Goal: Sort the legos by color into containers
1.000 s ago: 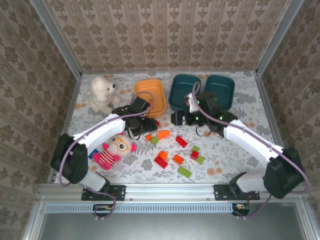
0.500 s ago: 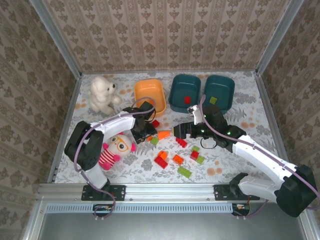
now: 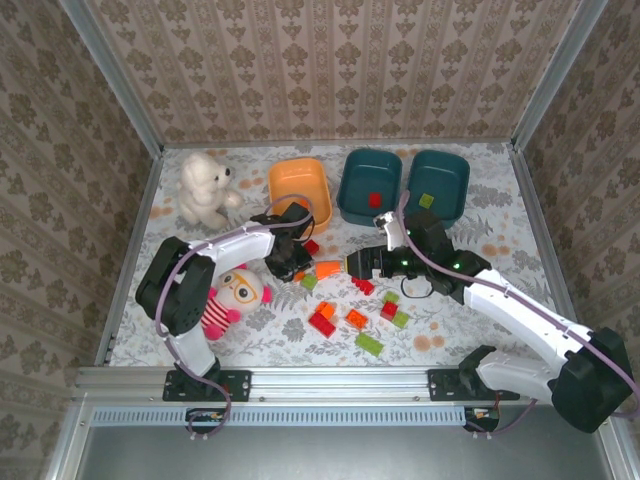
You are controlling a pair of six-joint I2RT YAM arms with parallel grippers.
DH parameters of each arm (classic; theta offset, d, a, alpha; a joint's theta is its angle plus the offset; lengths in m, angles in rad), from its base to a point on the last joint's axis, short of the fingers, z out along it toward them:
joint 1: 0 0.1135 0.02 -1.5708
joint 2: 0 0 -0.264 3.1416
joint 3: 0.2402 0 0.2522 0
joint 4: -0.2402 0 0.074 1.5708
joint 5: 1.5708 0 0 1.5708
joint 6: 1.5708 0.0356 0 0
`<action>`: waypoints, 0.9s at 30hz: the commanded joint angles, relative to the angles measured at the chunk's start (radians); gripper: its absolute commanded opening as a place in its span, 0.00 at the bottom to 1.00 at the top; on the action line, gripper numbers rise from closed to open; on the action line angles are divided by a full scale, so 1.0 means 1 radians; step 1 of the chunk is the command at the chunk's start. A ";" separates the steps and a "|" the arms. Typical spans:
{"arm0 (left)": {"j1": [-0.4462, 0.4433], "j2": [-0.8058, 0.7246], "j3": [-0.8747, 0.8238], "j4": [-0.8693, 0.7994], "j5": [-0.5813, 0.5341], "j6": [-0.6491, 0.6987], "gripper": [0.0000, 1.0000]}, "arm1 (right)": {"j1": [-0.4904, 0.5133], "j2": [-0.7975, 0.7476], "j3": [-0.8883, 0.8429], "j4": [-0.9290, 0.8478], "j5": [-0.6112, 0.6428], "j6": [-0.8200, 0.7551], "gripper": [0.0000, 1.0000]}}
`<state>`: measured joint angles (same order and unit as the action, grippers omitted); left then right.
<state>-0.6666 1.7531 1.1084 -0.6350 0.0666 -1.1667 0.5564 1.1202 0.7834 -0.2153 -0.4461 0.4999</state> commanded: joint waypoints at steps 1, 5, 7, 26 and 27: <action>-0.002 -0.010 0.003 -0.033 -0.047 0.010 0.28 | -0.003 0.015 0.029 -0.026 -0.026 -0.007 0.91; -0.002 -0.088 0.058 -0.135 -0.111 0.059 0.25 | -0.002 0.011 0.061 -0.048 -0.005 -0.017 0.90; -0.001 -0.126 0.114 -0.193 -0.153 0.111 0.25 | -0.005 -0.002 0.081 -0.052 0.024 -0.017 0.90; 0.151 0.446 0.968 -0.508 -0.182 0.550 0.21 | -0.082 0.247 0.392 -0.132 0.184 0.073 0.90; 0.151 0.469 0.994 -0.532 -0.188 0.554 0.21 | -0.086 0.256 0.397 -0.129 0.182 0.085 0.90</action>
<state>-0.5152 2.1838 2.0228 -1.0290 -0.0895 -0.6868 0.4850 1.3552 1.1419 -0.3061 -0.2905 0.5434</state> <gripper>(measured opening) 0.294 0.905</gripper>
